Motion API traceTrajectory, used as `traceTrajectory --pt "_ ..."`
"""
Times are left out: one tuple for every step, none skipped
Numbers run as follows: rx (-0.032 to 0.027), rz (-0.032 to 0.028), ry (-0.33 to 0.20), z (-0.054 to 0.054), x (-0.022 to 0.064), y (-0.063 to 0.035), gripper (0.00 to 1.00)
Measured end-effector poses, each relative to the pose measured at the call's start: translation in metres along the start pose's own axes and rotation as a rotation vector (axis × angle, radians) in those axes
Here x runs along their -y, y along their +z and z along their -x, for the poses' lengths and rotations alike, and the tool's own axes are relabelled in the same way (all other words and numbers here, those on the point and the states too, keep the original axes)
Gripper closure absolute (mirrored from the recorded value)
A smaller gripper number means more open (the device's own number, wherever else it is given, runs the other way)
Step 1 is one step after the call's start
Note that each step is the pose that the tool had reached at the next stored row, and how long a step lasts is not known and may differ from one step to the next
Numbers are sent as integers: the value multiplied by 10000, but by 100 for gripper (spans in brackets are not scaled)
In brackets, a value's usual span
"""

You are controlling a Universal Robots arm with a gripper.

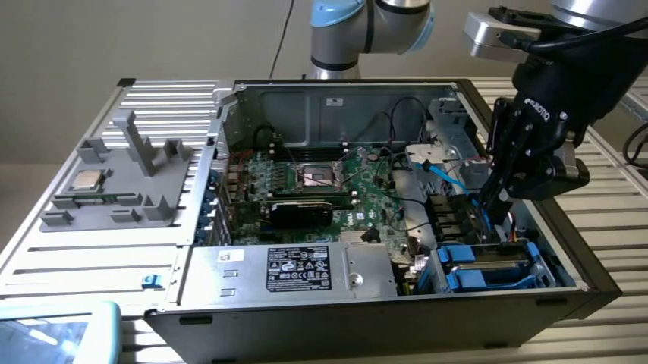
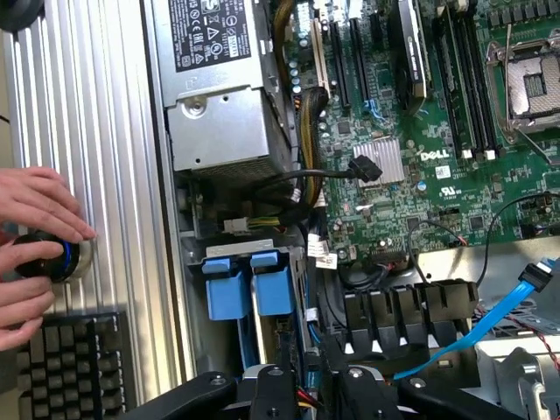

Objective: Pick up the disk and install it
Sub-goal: 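Insert the first disk wire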

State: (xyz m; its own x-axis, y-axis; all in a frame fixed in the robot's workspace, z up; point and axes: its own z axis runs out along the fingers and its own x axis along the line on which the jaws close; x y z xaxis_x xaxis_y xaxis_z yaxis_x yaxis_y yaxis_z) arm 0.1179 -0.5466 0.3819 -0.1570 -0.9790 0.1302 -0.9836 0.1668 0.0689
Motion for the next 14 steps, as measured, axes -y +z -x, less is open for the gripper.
traceTrajectory --pt "-1 56 -7 3 12 6 75" --pt "-7 106 -13 5 24 12 75" --pt "-20 171 -21 8 35 18 75" --pt "-30 234 -28 10 44 26 75" --pt "-37 280 -34 13 50 35 75" --pt "-43 315 -38 15 57 45 75" --pt "-47 342 -42 17 63 56 75" --pt "-49 365 -44 20 70 65 75" --pt "-49 379 -46 22 79 74 75" --pt "-51 389 -47 24 84 82 75" --pt "-49 394 -48 26 89 89 75" --pt "-49 405 -50 27 93 96 75" --pt "-51 426 -53 29 97 102 75" --pt "-53 451 -56 30 100 111 75"
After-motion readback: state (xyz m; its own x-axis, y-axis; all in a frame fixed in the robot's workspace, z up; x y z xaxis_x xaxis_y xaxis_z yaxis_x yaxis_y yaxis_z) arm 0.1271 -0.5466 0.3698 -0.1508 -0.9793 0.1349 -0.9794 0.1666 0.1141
